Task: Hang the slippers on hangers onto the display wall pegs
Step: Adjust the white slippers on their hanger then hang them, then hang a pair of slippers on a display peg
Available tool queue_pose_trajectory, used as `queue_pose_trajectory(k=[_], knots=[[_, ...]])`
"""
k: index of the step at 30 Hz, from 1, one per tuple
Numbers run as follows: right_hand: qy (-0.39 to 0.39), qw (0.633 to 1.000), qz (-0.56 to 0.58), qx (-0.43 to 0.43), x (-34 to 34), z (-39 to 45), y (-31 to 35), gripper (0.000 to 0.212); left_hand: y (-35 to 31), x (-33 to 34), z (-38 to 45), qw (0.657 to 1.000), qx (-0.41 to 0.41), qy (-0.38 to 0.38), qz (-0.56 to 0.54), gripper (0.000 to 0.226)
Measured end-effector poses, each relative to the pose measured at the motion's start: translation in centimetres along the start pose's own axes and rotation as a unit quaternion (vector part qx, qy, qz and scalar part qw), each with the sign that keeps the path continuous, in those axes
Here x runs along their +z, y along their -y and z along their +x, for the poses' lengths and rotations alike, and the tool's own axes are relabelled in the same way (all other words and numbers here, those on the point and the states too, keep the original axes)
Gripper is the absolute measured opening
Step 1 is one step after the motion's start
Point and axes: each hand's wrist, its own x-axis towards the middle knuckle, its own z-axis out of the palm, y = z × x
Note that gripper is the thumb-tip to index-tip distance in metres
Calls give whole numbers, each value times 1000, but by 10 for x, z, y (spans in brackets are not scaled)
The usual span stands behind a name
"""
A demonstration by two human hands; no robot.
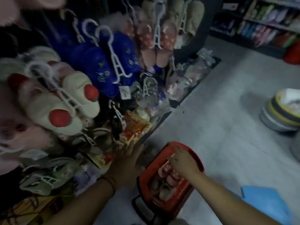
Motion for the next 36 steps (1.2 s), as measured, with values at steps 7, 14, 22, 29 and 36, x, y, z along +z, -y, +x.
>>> queue_pose_trajectory(k=[7, 14, 22, 29, 36], knots=[[2, 995, 24, 97, 13, -12, -122, 55, -55, 47, 58, 985, 44, 157, 55, 90], [46, 980, 61, 182, 26, -3, -175, 50, -93, 93, 117, 970, 77, 209, 97, 91], [49, 952, 170, 248, 71, 69, -205, 27, -92, 177, 223, 965, 108, 230, 70, 79], [25, 894, 341, 290, 172, 172, -257, 7, -59, 309, 333, 962, 88, 259, 19, 80], [79, 918, 233, 313, 306, 269, -348, 54, -20, 445, 410, 964, 77, 239, 85, 79]])
